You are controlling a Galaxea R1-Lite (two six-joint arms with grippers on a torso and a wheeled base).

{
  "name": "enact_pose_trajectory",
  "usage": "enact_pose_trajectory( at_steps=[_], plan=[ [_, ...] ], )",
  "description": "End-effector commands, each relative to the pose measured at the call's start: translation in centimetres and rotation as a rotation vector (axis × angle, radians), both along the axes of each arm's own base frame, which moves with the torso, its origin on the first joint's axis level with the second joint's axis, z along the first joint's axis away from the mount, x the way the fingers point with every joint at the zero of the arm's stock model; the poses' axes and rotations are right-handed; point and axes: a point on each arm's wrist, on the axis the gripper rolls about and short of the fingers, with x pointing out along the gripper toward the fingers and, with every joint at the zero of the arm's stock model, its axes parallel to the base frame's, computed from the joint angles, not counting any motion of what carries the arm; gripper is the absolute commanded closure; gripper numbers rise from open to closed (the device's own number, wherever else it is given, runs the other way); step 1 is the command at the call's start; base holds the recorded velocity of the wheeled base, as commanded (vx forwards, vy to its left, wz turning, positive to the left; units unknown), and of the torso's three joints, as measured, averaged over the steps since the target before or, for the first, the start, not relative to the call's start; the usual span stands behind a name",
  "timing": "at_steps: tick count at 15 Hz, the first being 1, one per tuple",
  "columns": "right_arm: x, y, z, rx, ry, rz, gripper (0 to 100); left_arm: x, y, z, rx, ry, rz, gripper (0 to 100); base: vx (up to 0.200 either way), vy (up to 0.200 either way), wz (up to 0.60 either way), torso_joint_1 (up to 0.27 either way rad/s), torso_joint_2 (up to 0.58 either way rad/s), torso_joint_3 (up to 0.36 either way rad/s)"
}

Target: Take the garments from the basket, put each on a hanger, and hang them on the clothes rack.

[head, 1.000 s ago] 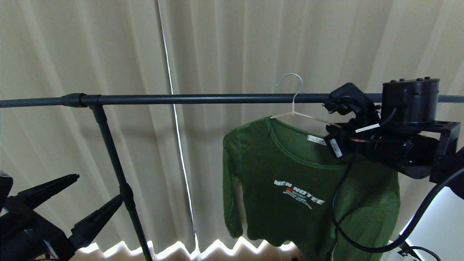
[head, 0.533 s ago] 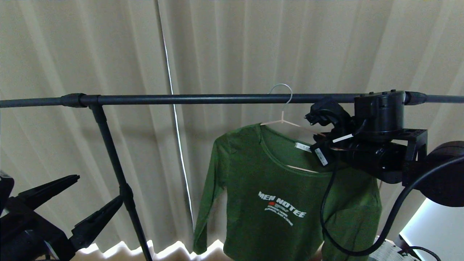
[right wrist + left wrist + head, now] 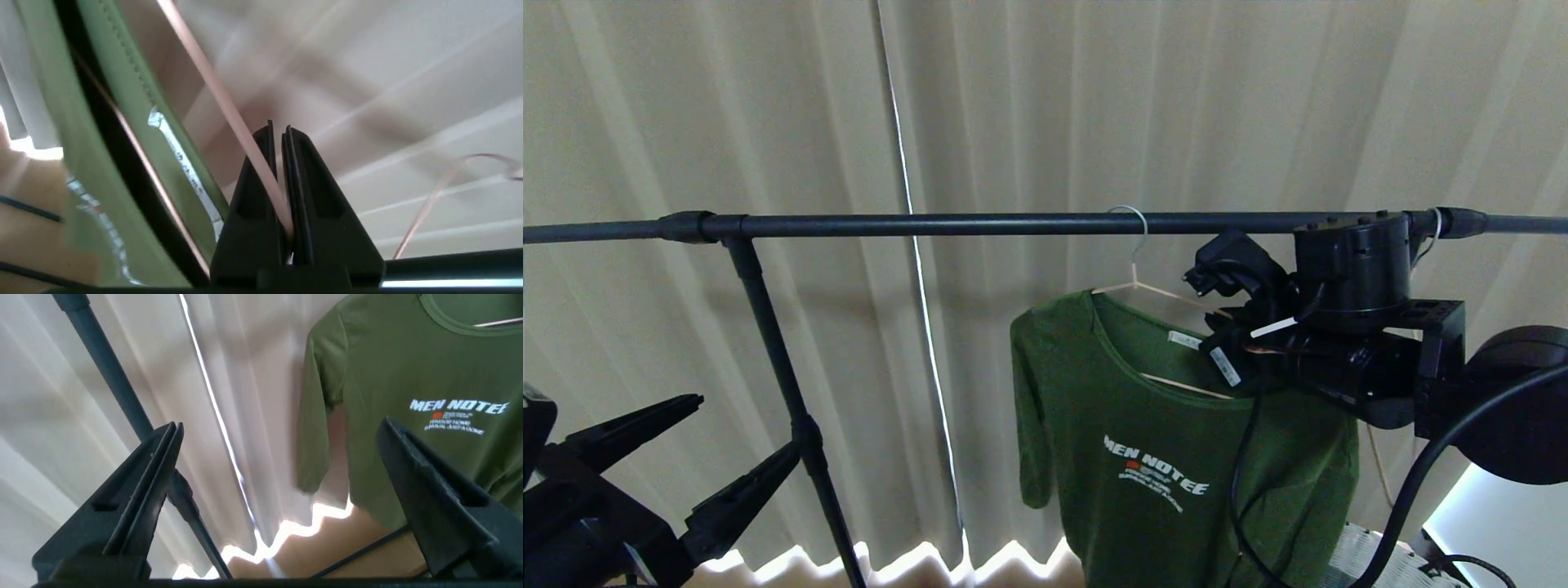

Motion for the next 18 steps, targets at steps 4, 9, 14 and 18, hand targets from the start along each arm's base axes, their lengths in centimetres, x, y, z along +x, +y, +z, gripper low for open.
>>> enact_pose_trajectory(
  at_steps=[4,9,14,18],
  plan=[
    [-0.2,0.2,-0.1,0.000,0.004,0.011,100,0.0,0.0,-0.1,0.003,0.003,-0.001,0,0.000,0.000,0.00,0.000,0.00,0.000],
    [-0.6,0.2,-0.4,0.021,-0.001,0.025,0,0.0,0.0,-0.1,0.001,0.002,0.001,0,0.000,0.000,0.00,0.000,0.00,0.000],
    [-1.0,0.2,-1.3,0.135,-0.046,0.099,0,0.0,0.0,-0.1,0.001,0.002,0.001,0,0.000,0.000,0.00,0.000,0.00,0.000],
    [-1.7,-0.2,-1.3,0.205,-0.099,0.134,0,0.0,0.1,-0.1,0.000,0.004,0.007,0,0.000,0.000,0.00,0.000,0.00,0.000]
  ],
)
